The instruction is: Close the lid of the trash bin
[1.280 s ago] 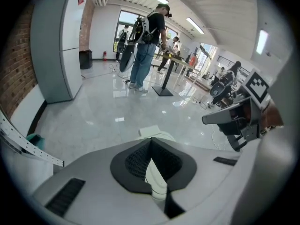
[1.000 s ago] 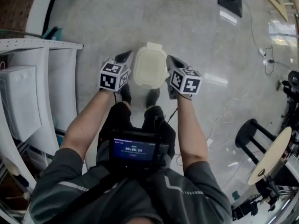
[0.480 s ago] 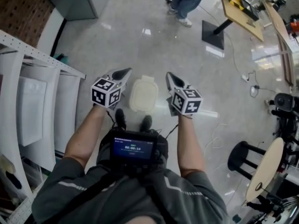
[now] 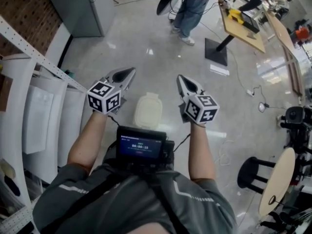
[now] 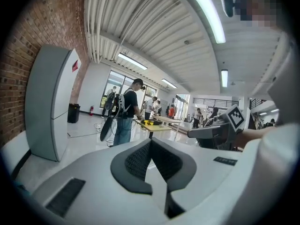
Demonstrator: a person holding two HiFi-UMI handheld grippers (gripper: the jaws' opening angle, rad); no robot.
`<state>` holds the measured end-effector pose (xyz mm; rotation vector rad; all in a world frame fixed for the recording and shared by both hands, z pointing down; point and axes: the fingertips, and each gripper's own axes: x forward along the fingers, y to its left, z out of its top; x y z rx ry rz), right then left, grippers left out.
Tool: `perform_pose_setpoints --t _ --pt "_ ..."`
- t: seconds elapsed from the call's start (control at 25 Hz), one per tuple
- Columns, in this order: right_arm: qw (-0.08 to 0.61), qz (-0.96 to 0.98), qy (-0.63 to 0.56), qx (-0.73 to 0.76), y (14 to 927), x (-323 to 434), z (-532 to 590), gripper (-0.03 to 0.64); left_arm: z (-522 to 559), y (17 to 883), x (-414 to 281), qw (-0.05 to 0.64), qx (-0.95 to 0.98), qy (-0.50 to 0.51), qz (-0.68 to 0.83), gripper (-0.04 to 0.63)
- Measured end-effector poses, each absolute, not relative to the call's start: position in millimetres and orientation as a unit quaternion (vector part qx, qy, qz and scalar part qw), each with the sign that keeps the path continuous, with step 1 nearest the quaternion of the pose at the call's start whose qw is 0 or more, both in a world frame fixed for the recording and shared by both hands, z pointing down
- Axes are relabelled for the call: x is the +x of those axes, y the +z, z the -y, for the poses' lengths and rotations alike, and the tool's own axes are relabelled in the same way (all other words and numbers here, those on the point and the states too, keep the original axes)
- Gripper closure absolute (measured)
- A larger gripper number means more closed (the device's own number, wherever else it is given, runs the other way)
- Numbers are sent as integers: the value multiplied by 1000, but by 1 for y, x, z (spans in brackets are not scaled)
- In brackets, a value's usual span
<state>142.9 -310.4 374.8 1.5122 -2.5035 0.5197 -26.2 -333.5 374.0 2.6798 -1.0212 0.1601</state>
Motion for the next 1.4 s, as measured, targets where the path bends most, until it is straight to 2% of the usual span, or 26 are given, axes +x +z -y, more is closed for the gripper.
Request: perform_pose_setpoints --t 0.48,1.12,1.4 --pt "34 868 98 486 253 134 320 606 331 301 -26 88 936 33 339 603" --pt "23 868 78 489 246 124 309 607 311 268 -2 58 950 26 307 603" --pt "22 869 83 488 249 120 309 607 315 272 -5 69 946 20 316 603"
